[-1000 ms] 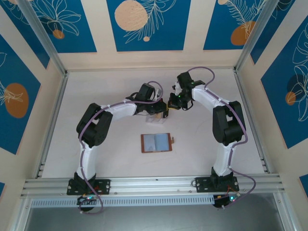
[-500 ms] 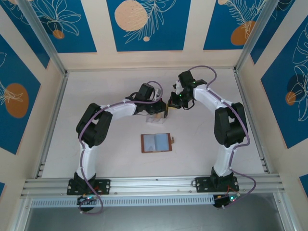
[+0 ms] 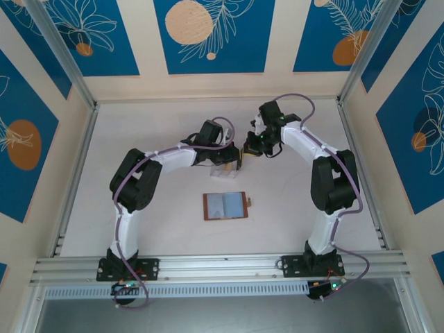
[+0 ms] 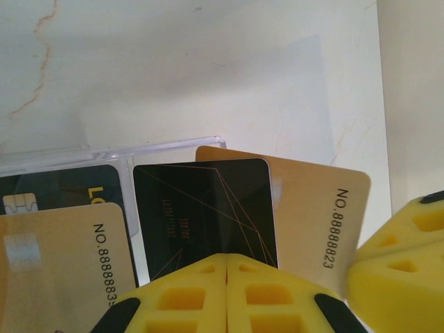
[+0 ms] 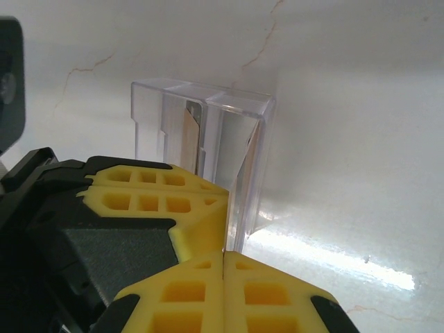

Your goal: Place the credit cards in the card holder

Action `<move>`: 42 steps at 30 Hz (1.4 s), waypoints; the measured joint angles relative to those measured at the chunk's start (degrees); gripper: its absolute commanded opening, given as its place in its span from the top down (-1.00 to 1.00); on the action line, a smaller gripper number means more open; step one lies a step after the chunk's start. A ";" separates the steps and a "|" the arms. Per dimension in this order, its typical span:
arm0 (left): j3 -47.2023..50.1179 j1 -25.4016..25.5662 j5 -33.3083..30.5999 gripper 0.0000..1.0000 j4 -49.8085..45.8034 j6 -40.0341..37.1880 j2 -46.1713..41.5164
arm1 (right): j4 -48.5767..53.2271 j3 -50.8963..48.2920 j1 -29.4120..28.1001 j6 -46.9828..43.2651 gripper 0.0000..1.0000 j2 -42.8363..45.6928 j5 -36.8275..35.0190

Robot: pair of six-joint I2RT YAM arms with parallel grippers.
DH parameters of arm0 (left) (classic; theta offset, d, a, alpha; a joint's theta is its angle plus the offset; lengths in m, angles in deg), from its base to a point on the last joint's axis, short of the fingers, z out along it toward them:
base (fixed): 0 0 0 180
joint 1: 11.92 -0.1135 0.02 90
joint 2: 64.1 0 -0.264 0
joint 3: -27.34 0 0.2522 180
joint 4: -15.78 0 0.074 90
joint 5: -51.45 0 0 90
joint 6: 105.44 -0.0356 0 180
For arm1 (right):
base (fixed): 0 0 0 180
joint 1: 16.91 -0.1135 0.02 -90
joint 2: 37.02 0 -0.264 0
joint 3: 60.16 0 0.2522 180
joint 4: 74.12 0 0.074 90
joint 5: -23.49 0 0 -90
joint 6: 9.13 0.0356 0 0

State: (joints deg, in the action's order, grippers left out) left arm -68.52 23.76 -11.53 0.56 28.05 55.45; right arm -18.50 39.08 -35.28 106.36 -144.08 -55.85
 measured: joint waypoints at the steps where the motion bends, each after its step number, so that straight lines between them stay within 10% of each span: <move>1: 0.09 -0.04 0.00 0.87 0.15 0.13 -0.04 | 0.02 0.00 0.02 0.00 1.00 0.17 0.00; 42: 11.45 -4.72 1.38 0.31 -7.39 -2.80 -22.97 | -0.07 -0.79 -2.12 -0.02 1.00 12.66 0.94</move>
State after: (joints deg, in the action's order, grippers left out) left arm -57.07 19.04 -10.15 -6.82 25.25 32.48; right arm -18.56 38.29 -37.40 106.34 -131.43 -54.91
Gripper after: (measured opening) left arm 0.321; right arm 0.066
